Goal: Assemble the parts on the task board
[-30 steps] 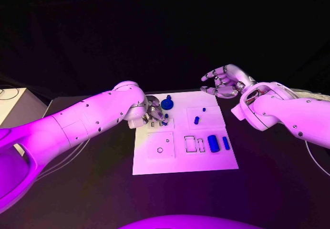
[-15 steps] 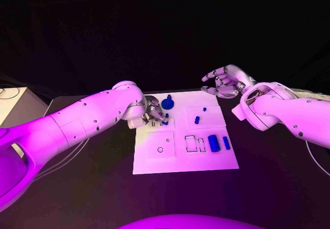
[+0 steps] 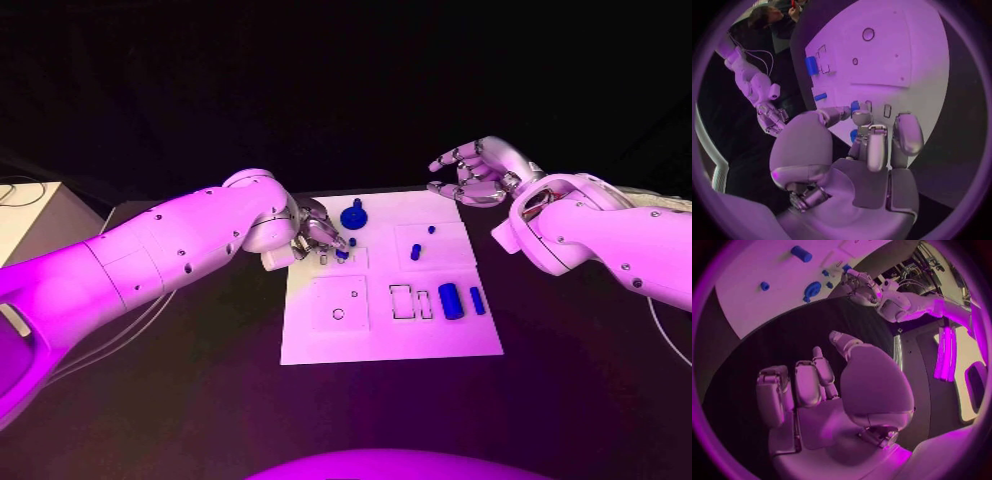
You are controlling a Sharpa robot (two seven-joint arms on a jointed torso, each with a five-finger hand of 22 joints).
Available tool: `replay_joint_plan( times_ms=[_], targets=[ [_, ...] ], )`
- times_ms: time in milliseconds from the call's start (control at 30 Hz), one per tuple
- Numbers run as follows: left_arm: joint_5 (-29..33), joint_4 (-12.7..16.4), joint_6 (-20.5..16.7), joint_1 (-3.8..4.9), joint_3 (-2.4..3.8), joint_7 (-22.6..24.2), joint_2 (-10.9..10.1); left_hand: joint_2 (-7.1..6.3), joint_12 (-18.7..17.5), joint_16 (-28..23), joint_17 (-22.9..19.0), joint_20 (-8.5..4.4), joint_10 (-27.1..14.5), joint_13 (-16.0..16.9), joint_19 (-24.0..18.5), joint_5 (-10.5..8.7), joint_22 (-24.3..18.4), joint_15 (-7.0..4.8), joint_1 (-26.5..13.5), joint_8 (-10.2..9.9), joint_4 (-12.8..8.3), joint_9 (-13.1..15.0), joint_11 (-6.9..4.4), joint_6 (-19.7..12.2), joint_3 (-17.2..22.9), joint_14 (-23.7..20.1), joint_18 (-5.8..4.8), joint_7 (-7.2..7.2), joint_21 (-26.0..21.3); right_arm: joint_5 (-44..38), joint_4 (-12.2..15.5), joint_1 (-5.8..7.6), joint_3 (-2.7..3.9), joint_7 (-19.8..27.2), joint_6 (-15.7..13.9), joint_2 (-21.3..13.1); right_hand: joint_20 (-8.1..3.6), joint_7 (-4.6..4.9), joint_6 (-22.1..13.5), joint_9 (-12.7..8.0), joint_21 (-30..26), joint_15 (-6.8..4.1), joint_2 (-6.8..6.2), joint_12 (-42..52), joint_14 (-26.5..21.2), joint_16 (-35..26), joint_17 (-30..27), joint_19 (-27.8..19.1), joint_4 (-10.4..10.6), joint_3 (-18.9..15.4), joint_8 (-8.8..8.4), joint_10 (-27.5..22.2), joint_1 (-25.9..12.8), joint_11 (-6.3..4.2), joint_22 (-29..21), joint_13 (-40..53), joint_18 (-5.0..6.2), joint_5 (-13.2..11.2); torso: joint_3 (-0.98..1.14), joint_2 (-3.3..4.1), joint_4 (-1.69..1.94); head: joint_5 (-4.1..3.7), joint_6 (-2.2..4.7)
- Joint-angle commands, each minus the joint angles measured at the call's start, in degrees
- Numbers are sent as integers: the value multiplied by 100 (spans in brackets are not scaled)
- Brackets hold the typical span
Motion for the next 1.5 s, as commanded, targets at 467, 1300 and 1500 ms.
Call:
replay_joint_plan(
  times_ms=[467, 1300, 1500],
  targets=[
    [-542, 115, -618, -9, -70, 120, -24, -32, -55, 41, 1308, -62, 212, -29, 140, 569, 199, -109, -114, -6, -912, 992, -96, 454, 735, 554, -88, -309, 105, -42, -17, -3, 3, -15, 80, -19, 62, 36, 10, 8, 25, 35, -9, -30, -1, -8, -5, 600, 22, 9, -25, -35, -62, 14, 1509, -7, -39, -39, -5, 6, -6, 45, -11],
    [-815, -17, -547, -12, -322, 42, 89, -30, -49, 39, 1303, -74, 263, -30, 165, 599, 241, -121, -166, 34, -879, 1042, -112, 503, 700, 554, -96, -334, 125, -52, -20, -2, 3, -24, 78, -25, 62, 36, 10, 8, 25, 35, -9, -30, -1, -8, -5, 600, 22, 9, -25, -35, -62, 14, 1509, -7, -39, -39, -11, 15, -11, 65, -59],
    [-806, 11, -436, -12, -324, 36, 90, -18, -39, 43, 1311, -77, 282, -19, 172, 584, 254, -124, -185, 46, -859, 1058, -117, 519, 680, 557, -99, -343, 130, -52, -17, -2, 3, -27, 81, -28, 62, 36, 10, 8, 25, 35, -9, -30, -1, -8, -5, 600, 22, 9, -25, -35, -62, 14, 1509, -7, -39, -39, -12, 17, -13, 60, -69]
  ],
)
